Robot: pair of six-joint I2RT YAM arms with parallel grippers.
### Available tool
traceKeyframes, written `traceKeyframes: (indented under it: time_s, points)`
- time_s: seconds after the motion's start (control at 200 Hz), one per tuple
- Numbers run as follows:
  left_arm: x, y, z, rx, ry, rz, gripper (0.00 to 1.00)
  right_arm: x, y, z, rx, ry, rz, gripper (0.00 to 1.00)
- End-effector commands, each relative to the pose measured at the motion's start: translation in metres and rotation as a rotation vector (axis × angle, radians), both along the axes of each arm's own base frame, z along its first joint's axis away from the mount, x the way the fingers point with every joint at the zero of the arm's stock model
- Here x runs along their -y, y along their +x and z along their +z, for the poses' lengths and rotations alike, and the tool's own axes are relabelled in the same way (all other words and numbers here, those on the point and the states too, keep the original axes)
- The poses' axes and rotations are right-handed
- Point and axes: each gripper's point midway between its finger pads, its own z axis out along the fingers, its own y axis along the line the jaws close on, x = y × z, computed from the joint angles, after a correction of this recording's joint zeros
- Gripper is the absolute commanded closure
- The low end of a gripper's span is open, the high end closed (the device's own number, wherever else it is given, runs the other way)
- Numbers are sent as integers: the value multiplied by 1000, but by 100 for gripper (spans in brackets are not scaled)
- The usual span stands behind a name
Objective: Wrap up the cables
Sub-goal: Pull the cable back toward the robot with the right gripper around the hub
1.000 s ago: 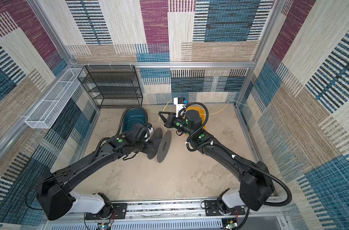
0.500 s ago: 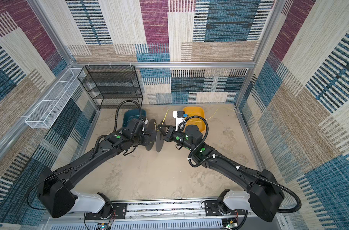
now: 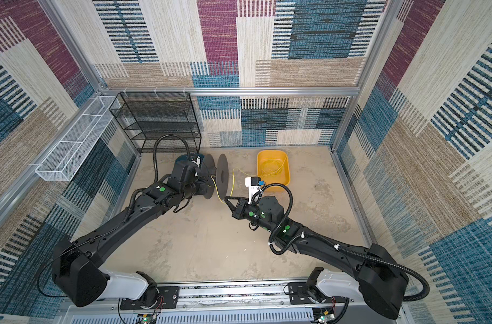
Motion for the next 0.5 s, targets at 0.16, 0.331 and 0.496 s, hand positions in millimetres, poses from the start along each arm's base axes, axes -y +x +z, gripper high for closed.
traceKeyframes:
  time_s: [0.16, 0.331, 0.496]
  points:
    - [-2, 11, 79, 209, -194, 27, 100, 14, -7, -54, -112, -33, -53, 100]
    - [-11, 6, 101, 249, -251, 34, 100, 16, -11, -86, -173, -54, -52, 100]
    - [-17, 10, 108, 265, -309, 49, 100, 13, -20, -111, -220, -84, -39, 100]
